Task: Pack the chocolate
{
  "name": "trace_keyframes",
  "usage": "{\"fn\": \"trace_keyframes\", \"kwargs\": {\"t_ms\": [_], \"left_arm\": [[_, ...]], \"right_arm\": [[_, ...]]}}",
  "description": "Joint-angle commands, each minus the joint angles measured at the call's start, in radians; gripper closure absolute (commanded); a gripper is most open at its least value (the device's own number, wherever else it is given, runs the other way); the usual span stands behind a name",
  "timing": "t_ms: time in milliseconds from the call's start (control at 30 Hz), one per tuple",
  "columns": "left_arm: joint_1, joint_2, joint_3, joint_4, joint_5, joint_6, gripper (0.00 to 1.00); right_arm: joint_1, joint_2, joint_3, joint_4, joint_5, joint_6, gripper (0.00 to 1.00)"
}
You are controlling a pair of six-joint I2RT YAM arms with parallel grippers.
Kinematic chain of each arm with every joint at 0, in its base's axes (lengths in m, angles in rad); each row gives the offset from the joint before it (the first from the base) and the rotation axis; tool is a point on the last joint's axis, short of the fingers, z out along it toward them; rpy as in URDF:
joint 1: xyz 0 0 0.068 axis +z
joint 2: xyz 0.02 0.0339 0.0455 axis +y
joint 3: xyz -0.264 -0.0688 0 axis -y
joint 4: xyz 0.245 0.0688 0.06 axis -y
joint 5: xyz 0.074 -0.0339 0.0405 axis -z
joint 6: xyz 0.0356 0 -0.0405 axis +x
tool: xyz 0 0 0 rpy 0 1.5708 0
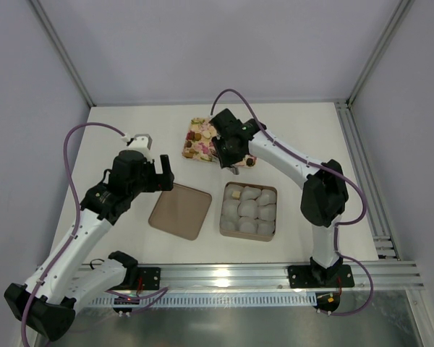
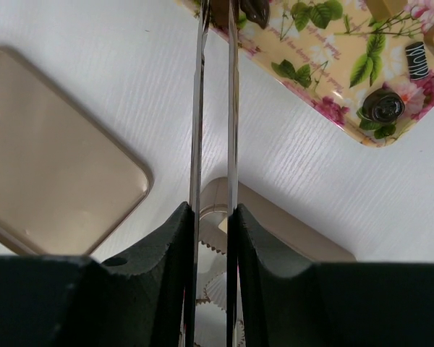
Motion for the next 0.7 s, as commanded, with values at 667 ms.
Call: {"fn": "trace_keyframes", "kwargs": {"t_ms": [667], "left_arm": [[0.003,-0.003,0.034,0.012,-0.001,-0.003,0.00]], "right_arm": [[-0.023,-0.300,-0.059,0.043,0.011,0.039,0.76]]}}
